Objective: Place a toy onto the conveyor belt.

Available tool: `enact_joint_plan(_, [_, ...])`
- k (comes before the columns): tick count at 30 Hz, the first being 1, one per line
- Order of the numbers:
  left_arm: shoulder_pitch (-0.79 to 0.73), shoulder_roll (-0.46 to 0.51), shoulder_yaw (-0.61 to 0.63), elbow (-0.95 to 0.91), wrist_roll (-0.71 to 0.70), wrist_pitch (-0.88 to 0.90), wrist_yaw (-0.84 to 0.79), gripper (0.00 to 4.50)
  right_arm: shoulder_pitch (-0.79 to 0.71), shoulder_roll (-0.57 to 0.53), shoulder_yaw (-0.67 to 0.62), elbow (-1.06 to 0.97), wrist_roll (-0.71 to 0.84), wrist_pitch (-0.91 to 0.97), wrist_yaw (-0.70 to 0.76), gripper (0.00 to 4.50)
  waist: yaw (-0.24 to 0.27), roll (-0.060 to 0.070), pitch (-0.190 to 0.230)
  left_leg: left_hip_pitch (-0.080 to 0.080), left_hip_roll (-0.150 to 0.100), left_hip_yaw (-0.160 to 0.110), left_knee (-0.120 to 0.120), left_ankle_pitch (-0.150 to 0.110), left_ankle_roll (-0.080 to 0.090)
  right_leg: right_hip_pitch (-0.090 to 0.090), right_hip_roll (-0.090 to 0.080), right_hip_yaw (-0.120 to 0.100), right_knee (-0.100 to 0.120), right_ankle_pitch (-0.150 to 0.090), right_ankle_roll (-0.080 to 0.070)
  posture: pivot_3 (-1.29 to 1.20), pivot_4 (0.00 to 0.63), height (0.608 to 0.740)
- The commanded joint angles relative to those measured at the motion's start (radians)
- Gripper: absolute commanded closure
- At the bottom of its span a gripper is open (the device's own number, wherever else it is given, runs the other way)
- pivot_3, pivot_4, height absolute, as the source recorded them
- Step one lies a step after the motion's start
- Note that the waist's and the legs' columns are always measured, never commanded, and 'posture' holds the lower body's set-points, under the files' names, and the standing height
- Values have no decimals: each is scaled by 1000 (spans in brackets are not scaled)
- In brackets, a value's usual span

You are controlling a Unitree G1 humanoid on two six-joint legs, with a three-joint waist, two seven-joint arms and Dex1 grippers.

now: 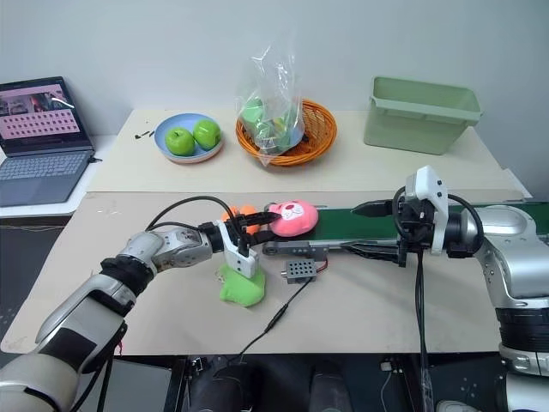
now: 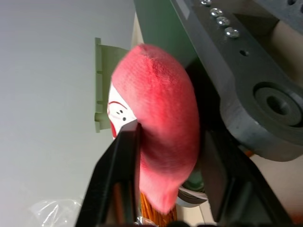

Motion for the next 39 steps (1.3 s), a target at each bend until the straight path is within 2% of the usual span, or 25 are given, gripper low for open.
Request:
enact_joint_plan(1, [5,-1,7,-2,-52,-2,-46,679,-29,-22,-11,-16,13,-3,10,0,0,0,0,0,0,0,0,0,0,0,0,0,0,0,0,0,150,740])
enact_joint_plan(2, [8,-2,15,1,-72,6,-60,604,-31,-22,-9,-14,12,-3,11,0,0,0,0,0,0,0,0,0,0,0,0,0,0,0,0,0,150,740])
enact_joint_plan(4, [14,-6,33,6,-114,26,-93,77,-34,-22,-7,-10,11,-5,14,0,-1,0,0,1,0,0,0,0,0,0,0,0,0,0,0,0,150,740])
enact_joint_plan(9, [47,-1,110,-23,-309,68,-257,77,-52,-22,4,4,4,-7,25,0,-11,0,0,1,0,0,0,0,0,1,0,0,1,0,0,0,150,740])
enact_joint_plan(14, [147,-22,229,-127,-685,211,-566,77,-81,-21,25,25,-4,-17,41,0,-19,0,0,1,0,0,0,0,0,0,0,1,1,0,0,0,150,740])
enact_joint_plan(17, [220,-13,338,-238,-896,455,-721,77,-108,-8,44,43,-7,-30,53,0,-21,0,0,1,1,1,0,0,0,-1,0,2,1,0,0,0,150,740])
enact_joint_plan(20, [305,10,443,-449,-1188,766,-902,77,-135,15,66,76,-17,-47,62,0,-25,0,0,1,2,0,1,0,1,-1,0,1,1,0,0,0,150,740])
enact_joint_plan(25, [405,61,536,-713,-1436,1153,-987,77,-177,41,98,129,-36,-75,83,0,-23,0,0,1,3,0,2,-1,1,0,0,2,1,0,0,0,150,740])
enact_joint_plan(27, [466,90,557,-816,-1475,1242,-988,77,-203,57,113,156,-44,-88,93,0,-23,0,0,1,2,0,2,-1,1,0,0,2,1,0,0,0,150,740])
enact_joint_plan(30, [521,86,609,-910,-1497,1288,-934,77,-235,74,130,195,-58,-107,113,0,-25,0,0,1,3,0,2,-1,1,0,1,3,1,0,0,0,150,740])
enact_joint_plan(39, [540,74,657,-991,-1516,1354,-911,77,-270,108,142,244,-77,-137,137,0,-16,0,0,2,3,0,2,0,1,0,1,3,0,0,0,0,150,740])
